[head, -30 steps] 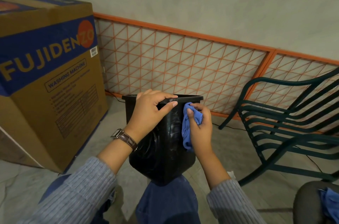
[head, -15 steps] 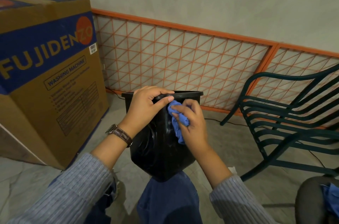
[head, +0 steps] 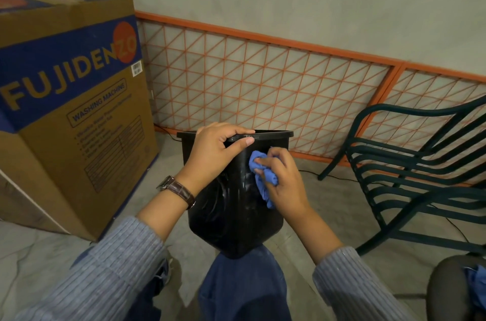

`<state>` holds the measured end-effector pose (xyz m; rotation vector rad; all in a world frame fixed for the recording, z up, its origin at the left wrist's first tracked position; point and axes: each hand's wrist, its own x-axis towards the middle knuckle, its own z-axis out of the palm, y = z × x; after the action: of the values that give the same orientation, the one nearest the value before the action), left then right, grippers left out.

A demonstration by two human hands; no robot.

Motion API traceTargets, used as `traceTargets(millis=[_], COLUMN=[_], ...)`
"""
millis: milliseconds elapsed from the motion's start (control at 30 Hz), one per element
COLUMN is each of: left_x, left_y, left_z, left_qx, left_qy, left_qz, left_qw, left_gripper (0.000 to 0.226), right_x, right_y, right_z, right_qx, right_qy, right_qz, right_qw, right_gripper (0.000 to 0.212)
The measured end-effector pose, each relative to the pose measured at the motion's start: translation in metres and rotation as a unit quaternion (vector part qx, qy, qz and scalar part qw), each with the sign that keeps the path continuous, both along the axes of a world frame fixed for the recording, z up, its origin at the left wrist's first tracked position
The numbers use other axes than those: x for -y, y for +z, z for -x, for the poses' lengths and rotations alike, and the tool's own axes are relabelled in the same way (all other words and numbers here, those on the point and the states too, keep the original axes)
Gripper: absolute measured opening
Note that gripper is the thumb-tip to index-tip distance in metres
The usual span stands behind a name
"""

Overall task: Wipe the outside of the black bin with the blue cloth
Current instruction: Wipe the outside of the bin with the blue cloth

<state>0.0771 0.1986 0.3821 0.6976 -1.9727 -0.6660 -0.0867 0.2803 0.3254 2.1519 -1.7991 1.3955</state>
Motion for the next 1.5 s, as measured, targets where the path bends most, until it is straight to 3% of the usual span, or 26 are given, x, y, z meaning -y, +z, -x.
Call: traceTargets(millis=[67, 133, 300, 400, 467, 633, 800, 967, 1133, 1333, 1433, 1500], left_x=[0.000, 0.001, 0.002, 0.002, 0.001, 0.002, 0.000, 0.000, -0.002, -0.001, 0.000, 0.000], left_y=[0.000, -0.001, 0.000, 0.000, 0.001, 0.001, 0.001, 0.001, 0.003, 0.002, 0.002, 0.001], left_z=[0.002, 0.003, 0.001, 0.001, 0.002, 0.000, 0.000, -0.001, 0.001, 0.000, -0.001, -0.002], left_qx=[-0.001, 0.000, 0.001, 0.002, 0.002, 0.000, 0.001, 0.008, 0.004, 0.010, 0.010, 0.009], left_qy=[0.011, 0.012, -0.006, -0.007, -0.008, -0.018, -0.010, -0.002, -0.002, -0.001, 0.004, 0.002], left_qz=[0.003, 0.001, -0.003, -0.009, -0.012, -0.018, -0.017, -0.014, -0.011, -0.016, -0.027, -0.034], left_qw=[1.000, 1.000, 1.000, 1.000, 1.000, 1.000, 1.000, 1.000, 1.000, 1.000, 1.000, 0.999], left_gripper=[0.022, 0.021, 0.019, 0.020, 0.020, 0.019, 0.021, 0.021, 0.020, 0.020, 0.022, 0.022], right_x=[0.005, 0.005, -0.006, -0.002, 0.000, -0.009, -0.003, -0.017, -0.013, -0.023, -0.018, -0.019], right_y=[0.007, 0.009, -0.012, -0.001, 0.006, -0.012, 0.000, -0.025, -0.012, -0.030, -0.022, -0.023], right_z=[-0.003, -0.012, -0.001, 0.006, -0.004, -0.008, -0.005, -0.009, -0.010, -0.011, -0.008, -0.018], right_qx=[0.065, 0.072, -0.075, 0.058, 0.101, -0.061, 0.067, -0.043, 0.096, -0.030, 0.055, 0.059], right_qy=[-0.026, -0.035, 0.033, 0.003, -0.025, 0.036, -0.015, 0.043, -0.036, 0.023, -0.009, -0.028], right_qz=[0.021, 0.036, 0.008, -0.002, 0.012, 0.010, 0.001, -0.015, -0.005, -0.011, -0.013, 0.002], right_qw=[0.997, 0.996, 0.997, 0.998, 0.994, 0.997, 0.998, 0.998, 0.995, 0.999, 0.998, 0.998], right_gripper=[0.027, 0.024, 0.019, 0.014, 0.014, 0.019, 0.027, 0.022, 0.024, 0.024, 0.022, 0.015])
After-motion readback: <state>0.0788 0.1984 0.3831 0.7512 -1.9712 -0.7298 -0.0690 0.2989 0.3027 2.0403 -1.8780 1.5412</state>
